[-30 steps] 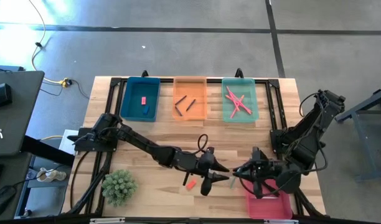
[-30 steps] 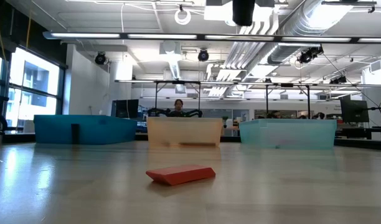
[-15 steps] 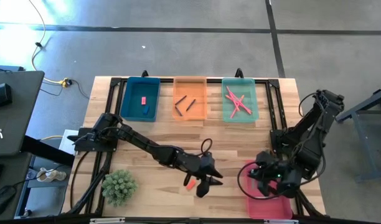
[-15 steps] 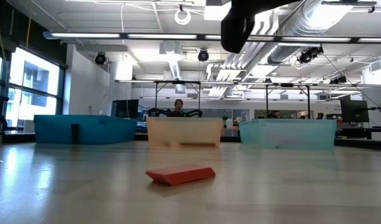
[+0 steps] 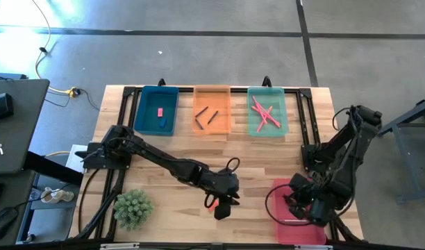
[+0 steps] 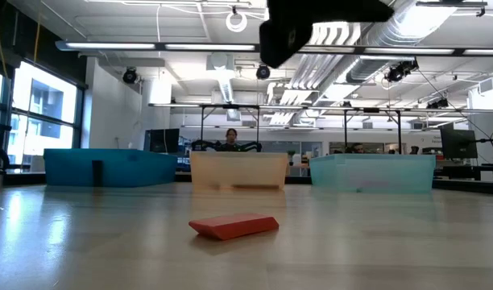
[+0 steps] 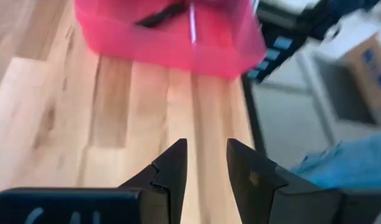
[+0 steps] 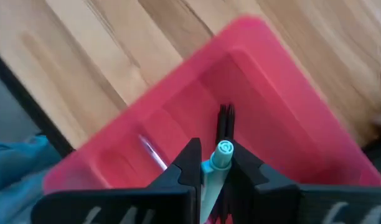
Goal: Sort crayons/erasers/pens/pencils in bins
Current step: Put the blue pen into the pink bin, then put the orange eraser into the dark blue bin
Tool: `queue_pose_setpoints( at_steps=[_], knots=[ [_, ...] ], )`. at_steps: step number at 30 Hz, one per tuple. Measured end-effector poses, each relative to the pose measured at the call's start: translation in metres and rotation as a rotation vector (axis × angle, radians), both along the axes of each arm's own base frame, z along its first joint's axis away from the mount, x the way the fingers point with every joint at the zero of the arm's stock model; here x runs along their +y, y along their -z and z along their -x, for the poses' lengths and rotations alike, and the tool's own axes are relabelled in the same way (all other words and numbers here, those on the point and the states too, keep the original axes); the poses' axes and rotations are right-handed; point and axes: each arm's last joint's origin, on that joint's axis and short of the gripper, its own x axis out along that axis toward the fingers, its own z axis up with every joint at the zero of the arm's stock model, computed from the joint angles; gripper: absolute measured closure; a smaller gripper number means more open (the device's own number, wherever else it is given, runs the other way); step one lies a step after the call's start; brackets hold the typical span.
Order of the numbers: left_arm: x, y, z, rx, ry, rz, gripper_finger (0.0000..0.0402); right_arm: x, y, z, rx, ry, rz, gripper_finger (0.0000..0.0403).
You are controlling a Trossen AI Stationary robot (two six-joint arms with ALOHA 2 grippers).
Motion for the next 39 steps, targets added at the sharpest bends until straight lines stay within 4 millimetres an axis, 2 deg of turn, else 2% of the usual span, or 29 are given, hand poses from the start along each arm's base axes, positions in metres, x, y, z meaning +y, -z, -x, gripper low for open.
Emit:
queue_pose_setpoints(
  at_steps=[4,9,18,22,31,35,39],
  knots=[
    [0.001,-0.016,0.002,0.077,0.009,-0.062,0.0305,0.01,0.013,-0.005,0.057,-0.002,0.019,0.0379],
    [0.002,-0.026,0.01,0.208,-0.022,-0.136,0.0305,0.021,0.028,-0.011,0.078,0.001,0.045,0.0379],
    [-0.011,-0.019,0.025,0.352,-0.131,-0.126,0.0305,0.031,0.045,-0.013,0.197,0.021,0.035,0.0379],
    [-0.02,-0.019,0.027,0.34,-0.143,-0.143,0.0305,0.031,0.045,-0.013,0.211,0.042,0.018,0.0375],
    [-0.026,-0.019,0.029,0.341,-0.183,-0.113,0.0295,0.031,0.045,-0.013,0.209,0.043,0.018,0.0295],
    [-0.026,-0.019,0.029,0.346,-0.196,-0.09,0.0271,0.03,0.045,-0.012,0.216,0.048,0.035,0.0266],
    [-0.028,-0.017,0.029,0.369,-0.217,-0.033,0.0233,0.027,0.041,-0.011,0.213,0.048,0.036,0.026]
  ],
)
